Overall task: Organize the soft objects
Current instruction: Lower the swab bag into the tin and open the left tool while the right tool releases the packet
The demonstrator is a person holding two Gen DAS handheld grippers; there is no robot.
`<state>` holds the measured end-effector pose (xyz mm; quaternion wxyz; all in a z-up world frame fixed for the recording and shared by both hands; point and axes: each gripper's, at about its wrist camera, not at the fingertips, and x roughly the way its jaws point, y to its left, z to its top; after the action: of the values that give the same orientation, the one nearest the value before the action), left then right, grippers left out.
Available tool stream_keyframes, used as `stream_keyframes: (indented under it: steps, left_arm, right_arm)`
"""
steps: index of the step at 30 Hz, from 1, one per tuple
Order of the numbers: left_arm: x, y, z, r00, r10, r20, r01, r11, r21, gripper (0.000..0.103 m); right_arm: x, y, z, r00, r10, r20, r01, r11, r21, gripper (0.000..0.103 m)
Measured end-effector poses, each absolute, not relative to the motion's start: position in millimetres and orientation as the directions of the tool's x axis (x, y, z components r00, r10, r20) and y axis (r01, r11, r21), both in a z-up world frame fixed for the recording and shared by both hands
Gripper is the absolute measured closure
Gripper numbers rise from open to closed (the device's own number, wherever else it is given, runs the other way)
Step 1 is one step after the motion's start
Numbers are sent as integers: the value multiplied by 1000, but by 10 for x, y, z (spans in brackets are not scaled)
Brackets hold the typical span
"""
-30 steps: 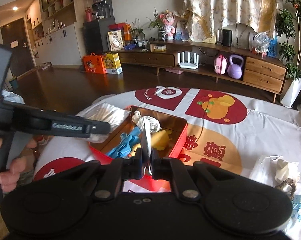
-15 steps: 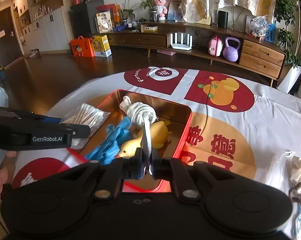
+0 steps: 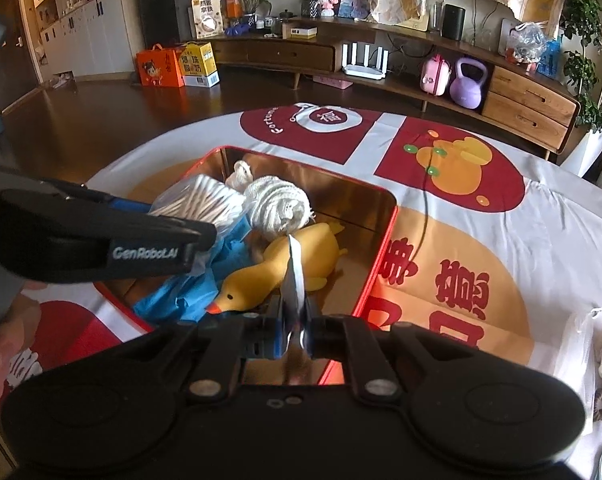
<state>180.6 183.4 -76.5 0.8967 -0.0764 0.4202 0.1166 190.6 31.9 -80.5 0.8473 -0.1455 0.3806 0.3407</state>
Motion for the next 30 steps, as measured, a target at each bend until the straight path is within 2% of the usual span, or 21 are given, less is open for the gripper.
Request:
stream_keyframes:
  steps: [14,23,27,30]
  left_arm:
    - [1821,1851,-956,576,124,-808,-269,962,-44,64]
    - [1766,1842,-950,570,119,-813,-274,960,-52,63]
    - [1719,1850,-906,578,109,-809,-279,958,-70,59]
    - [1670,1863,-875,585,106,-804,-284,955,-81,51]
  right_arm:
    - [1860,327,-832,464,477,-747,-706,708,13,86]
    - [1826,238,-750,461,505,-730,-702,710,48,76]
    - [1800,193,-709,467,513,-721,-702,710,51,71]
    - [1771,158,-677,468,519,-715,-703,709,55,68]
